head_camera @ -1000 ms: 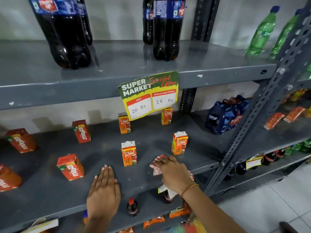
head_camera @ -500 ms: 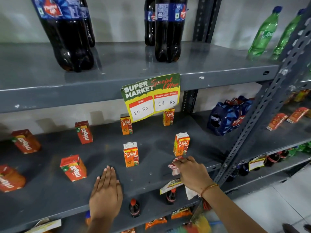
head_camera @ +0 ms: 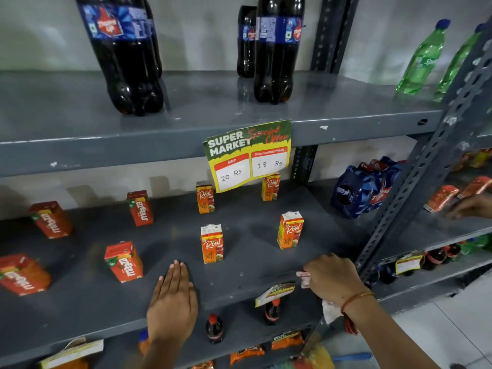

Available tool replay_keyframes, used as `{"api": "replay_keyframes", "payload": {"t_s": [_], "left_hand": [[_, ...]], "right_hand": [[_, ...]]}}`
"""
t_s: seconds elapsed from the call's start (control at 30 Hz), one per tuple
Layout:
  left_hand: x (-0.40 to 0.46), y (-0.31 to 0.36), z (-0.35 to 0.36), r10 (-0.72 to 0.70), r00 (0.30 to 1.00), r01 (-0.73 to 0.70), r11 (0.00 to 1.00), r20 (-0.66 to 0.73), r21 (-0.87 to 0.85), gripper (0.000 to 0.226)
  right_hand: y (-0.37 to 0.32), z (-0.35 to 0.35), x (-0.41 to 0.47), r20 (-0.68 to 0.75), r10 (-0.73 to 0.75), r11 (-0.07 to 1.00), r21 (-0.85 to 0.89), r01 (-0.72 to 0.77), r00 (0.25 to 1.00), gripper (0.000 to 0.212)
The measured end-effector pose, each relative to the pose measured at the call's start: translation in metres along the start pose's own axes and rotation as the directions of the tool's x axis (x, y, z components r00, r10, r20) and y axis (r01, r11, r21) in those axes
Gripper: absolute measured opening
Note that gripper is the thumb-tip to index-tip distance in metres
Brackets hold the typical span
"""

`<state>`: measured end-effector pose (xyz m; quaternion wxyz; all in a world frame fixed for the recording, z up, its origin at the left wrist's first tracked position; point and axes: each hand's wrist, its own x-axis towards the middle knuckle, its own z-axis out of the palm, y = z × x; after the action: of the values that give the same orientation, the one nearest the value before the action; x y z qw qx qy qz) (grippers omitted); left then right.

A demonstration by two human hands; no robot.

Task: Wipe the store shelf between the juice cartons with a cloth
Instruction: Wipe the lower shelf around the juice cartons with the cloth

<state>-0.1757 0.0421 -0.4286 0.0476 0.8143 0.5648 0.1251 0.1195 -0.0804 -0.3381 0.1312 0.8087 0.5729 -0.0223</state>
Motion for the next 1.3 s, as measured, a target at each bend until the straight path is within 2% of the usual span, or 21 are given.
{"api": "replay_keyframes", "payload": {"t_s": [0.17,0.33,0.47,0.6,0.73,0.9,1.07,1.17,1.3], "left_hand": [[-0.003,0.003,-0.005,0.002,1.000,-0.002,1.000,-0.009,-0.006,0.064],[-0.005,0.004,-0.010,0.007,1.000,-0.007,1.000,-0.013,0.003,0.063],[-0.010,0.001,-0.015,0.037,0.999,-0.036,0.999,-0.002,0.024,0.059],[-0.020,-0.015,-0.016,0.075,0.997,-0.076,0.997,0.014,0.028,0.056],[-0.034,-0.037,-0.023,0.116,0.991,-0.118,0.993,0.067,0.025,0.052],[-0.043,-0.088,-0.037,0.027,0.999,-0.030,0.997,0.045,0.076,0.052],[-0.037,-0.137,-0.054,-0.037,0.999,0.035,0.993,0.016,0.117,0.054],[-0.030,-0.162,-0.060,-0.064,0.998,0.064,0.992,-0.001,0.111,0.055],[-0.022,-0.187,-0.062,-0.039,0.999,0.040,0.995,-0.013,0.092,0.053]], "right_hand": [[-0.047,0.001,-0.010,-0.251,-0.171,0.938,0.255,0.235,0.953,0.053],[-0.109,0.016,-0.010,-0.420,-0.278,0.857,0.297,0.420,0.864,0.057],[-0.149,0.019,-0.001,-0.430,-0.307,0.833,0.311,0.459,0.849,0.064],[-0.179,0.024,0.008,-0.425,-0.367,0.830,0.252,0.498,0.827,0.058],[-0.195,0.025,0.017,-0.396,-0.395,0.803,0.290,0.521,0.829,0.052],[-0.220,0.028,0.024,-0.408,-0.380,0.788,0.327,0.522,0.830,0.054],[-0.248,0.030,0.030,-0.441,-0.313,0.788,0.373,0.489,0.841,0.061],[-0.262,0.024,0.037,-0.485,-0.184,0.751,0.491,0.441,0.855,0.067],[-0.284,0.012,0.051,-0.476,0.124,0.502,0.787,0.359,0.870,0.058]]}}
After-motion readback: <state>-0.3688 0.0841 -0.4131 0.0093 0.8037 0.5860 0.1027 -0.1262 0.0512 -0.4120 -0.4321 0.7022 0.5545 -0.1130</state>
